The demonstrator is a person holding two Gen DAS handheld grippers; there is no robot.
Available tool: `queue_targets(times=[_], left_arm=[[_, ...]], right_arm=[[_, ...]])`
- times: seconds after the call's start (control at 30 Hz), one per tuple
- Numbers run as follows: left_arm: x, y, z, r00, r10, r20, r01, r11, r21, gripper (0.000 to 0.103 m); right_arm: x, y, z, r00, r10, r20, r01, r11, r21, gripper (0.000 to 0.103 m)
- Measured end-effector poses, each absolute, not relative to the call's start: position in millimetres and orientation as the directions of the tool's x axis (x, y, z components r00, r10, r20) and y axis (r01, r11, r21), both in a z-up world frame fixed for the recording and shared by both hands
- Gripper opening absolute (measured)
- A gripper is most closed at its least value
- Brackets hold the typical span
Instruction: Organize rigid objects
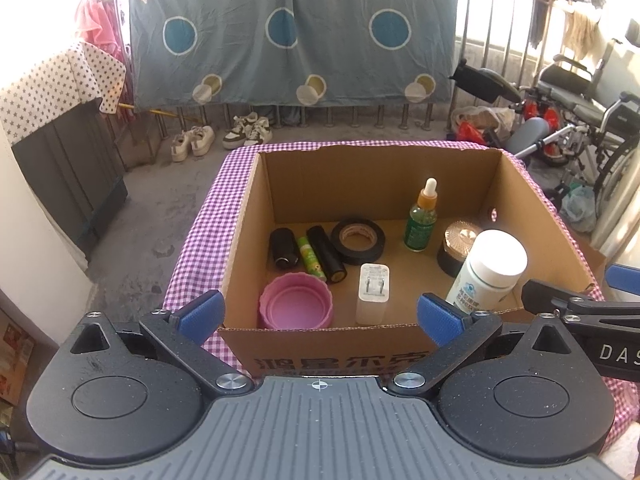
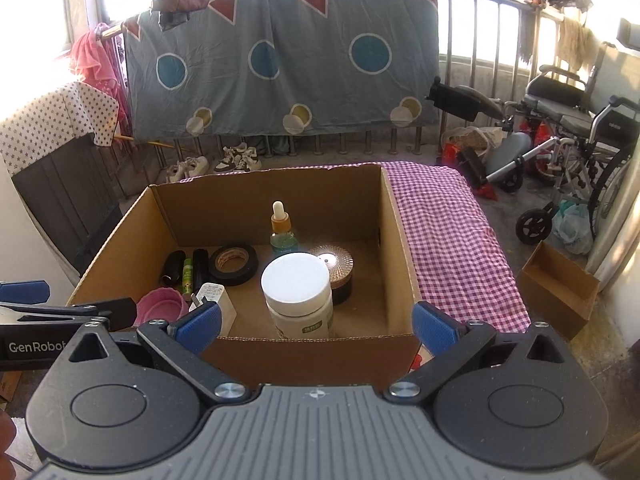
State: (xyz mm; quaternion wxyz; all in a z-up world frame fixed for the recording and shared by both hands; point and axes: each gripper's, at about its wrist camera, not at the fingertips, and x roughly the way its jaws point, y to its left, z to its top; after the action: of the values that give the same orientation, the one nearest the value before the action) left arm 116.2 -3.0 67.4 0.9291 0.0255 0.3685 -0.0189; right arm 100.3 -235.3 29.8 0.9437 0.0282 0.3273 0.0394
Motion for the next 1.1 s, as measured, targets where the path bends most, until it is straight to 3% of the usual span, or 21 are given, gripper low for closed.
queue_targets(times=[1.1], left_arm=[[118.7, -2.8, 58.2, 0.691, -0.008, -0.723, 0.056, 0.998, 0.043, 0.102]], right_arm=[[106.9, -235.3, 21.4, 0.742, 0.088, -0.665, -0.048, 0.996, 0.078, 0.103]])
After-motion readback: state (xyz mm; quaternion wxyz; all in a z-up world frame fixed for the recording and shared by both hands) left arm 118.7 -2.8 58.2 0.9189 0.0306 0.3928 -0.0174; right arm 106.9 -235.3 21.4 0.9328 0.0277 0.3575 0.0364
